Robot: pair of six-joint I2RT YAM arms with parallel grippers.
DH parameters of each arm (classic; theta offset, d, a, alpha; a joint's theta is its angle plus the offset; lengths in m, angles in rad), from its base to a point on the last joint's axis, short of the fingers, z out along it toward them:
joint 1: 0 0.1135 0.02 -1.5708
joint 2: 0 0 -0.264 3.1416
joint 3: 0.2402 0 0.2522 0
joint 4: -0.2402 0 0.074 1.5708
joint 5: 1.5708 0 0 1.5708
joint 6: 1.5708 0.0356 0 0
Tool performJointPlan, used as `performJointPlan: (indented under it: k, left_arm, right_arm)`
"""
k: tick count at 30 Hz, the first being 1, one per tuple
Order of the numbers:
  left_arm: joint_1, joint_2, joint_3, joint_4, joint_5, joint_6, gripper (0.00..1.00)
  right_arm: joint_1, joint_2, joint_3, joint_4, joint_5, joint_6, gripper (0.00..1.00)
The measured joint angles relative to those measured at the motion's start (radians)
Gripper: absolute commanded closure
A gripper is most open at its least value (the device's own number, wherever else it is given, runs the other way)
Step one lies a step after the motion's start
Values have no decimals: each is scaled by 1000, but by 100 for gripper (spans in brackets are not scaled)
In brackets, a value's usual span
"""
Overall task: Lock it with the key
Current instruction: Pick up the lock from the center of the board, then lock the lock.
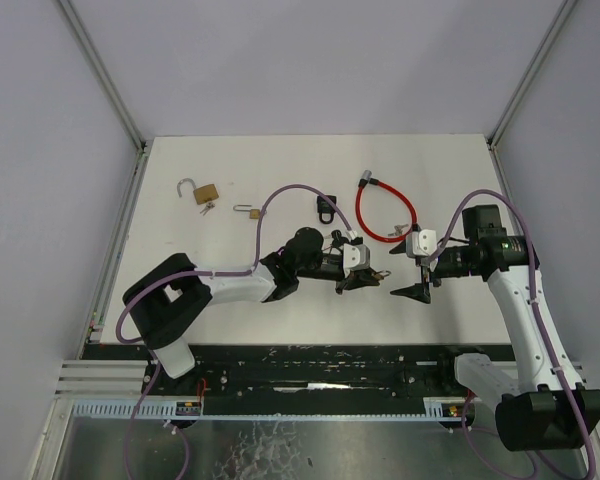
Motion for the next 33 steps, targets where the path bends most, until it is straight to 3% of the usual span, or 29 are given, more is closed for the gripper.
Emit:
performJointPlan:
  k: [6,19,33]
  left_arm:
    - [0,0,0,-2,-2,2,100]
    - [-2,0,0,-5,-1,4,100]
    - [-6,0,0,-27,0,10,100]
  right_arm:
    - [0,-2,-13,-3,12,-45,30]
    - [50,38,-27,23,60,-42,62]
    - [87,56,-29,66,85,-3,73]
